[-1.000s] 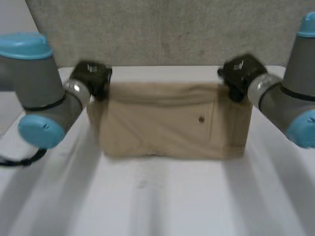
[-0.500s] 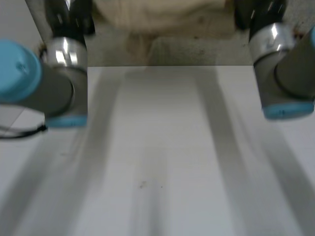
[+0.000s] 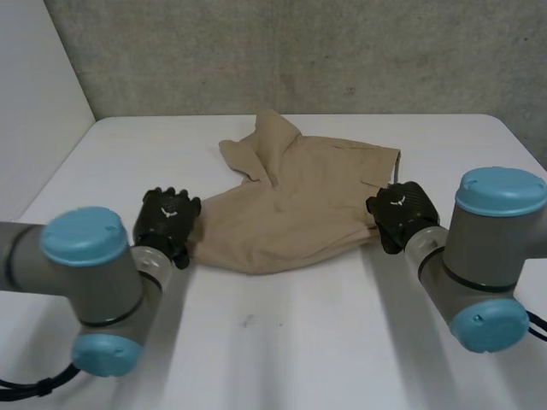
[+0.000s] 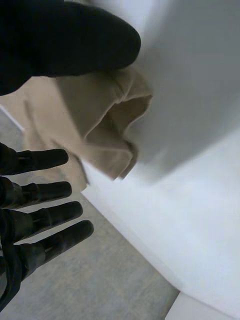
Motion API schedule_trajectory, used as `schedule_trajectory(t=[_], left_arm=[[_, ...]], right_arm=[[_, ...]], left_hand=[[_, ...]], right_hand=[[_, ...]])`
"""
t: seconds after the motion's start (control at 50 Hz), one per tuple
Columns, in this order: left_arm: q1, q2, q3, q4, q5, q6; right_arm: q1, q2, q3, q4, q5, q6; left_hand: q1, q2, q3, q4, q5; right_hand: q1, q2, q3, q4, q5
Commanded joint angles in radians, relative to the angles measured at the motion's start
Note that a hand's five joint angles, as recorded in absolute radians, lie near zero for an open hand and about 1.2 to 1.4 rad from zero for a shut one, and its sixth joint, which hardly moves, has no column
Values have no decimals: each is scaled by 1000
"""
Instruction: Fold the shorts.
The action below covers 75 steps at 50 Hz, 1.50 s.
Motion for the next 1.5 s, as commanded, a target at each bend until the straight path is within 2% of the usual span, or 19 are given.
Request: schedule_trajectory(t=[0.02, 0.16, 0.3, 0.46, 1.2, 1.42, 1.5], left_arm=[[34, 166, -104, -20, 73, -5], [89, 194, -185, -24, 177, -31], [177, 176, -202, -40, 306, -101], [184, 153, -205, -78, 401, -109], [146, -10, -92, -73, 383, -98], [140, -51, -33, -73, 369, -98], [141, -56, -7, -73, 369, -103]], right_arm=[[-28, -81, 78, 13, -18, 81], [-61, -115, 131, 15, -107, 148], [-97, -114, 125, 15, -120, 176], [-113, -103, 122, 15, -126, 242], [-105, -88, 122, 15, -138, 231], [-105, -86, 122, 15, -139, 230], [-105, -88, 122, 15, -139, 228]], left_hand=[[-5, 7, 3, 15, 26], [66, 78, 73, 86, 97], [189, 200, 196, 209, 220], [339, 351, 346, 359, 370], [357, 368, 364, 376, 388], [527, 538, 534, 546, 558], [764, 776, 771, 784, 795]], right_hand=[[415, 215, 207, 203, 235], [415, 215, 207, 203, 235], [415, 215, 207, 203, 235], [415, 215, 207, 203, 235], [415, 215, 207, 203, 235], [415, 215, 207, 203, 235], [415, 215, 207, 203, 235]])
